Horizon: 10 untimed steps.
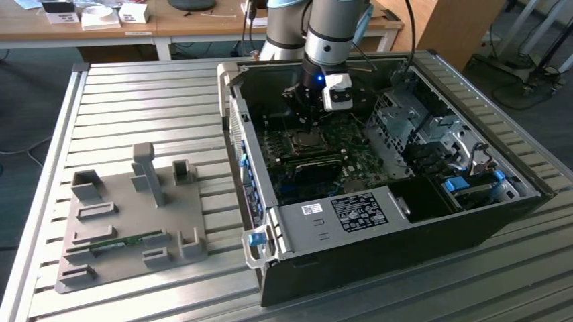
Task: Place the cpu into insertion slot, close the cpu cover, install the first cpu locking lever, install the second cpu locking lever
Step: 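Close the cpu cover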
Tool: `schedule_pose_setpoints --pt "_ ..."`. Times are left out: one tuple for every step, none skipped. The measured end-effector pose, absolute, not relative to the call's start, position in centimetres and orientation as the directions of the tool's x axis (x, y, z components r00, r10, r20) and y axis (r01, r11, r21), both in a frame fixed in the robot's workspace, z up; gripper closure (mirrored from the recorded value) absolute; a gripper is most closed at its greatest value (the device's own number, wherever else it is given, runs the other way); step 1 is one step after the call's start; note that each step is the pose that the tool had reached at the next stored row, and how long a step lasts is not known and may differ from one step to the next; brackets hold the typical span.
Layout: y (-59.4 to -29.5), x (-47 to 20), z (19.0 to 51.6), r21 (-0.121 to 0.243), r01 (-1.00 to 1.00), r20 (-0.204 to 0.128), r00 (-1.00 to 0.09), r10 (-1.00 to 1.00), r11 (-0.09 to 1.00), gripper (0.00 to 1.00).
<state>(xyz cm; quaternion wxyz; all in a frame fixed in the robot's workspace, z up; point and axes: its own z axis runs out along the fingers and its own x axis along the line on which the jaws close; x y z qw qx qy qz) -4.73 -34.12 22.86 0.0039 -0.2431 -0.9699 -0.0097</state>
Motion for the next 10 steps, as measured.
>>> schedule_pose_setpoints --pt "-34.12 -4.73 22.86 0.017 0.472 0.012 -0.882 0.471 0.882 0.89" --pt "-34.12 -4.73 22.86 0.017 0.472 0.012 -0.882 0.471 0.882 0.89" --pt "-34.12 -4.73 22.86 0.017 0.472 0.012 -0.882 0.471 0.882 0.89" --pt "-34.12 -4.73 22.86 0.017 0.472 0.012 -0.882 0.471 0.882 0.89" --pt "-34.12 -4.73 22.86 0.017 0.472 0.012 -0.882 0.471 0.882 0.89" --pt "-34.12 -4.73 22.86 0.017 0.472 0.012 -0.882 0.471 0.882 0.89" --pt "-34.12 -4.73 22.86 0.017 0.472 0.012 -0.882 0.471 0.882 0.89" --pt "-34.12 -4.73 22.86 0.017 0.471 0.012 -0.882 0.471 0.882 0.89" --pt "-34.12 -4.73 22.86 0.017 0.471 0.012 -0.882 0.471 0.882 0.89" --pt "-34.12 -4.73 22.86 0.017 0.469 0.012 -0.883 0.469 0.883 0.89"
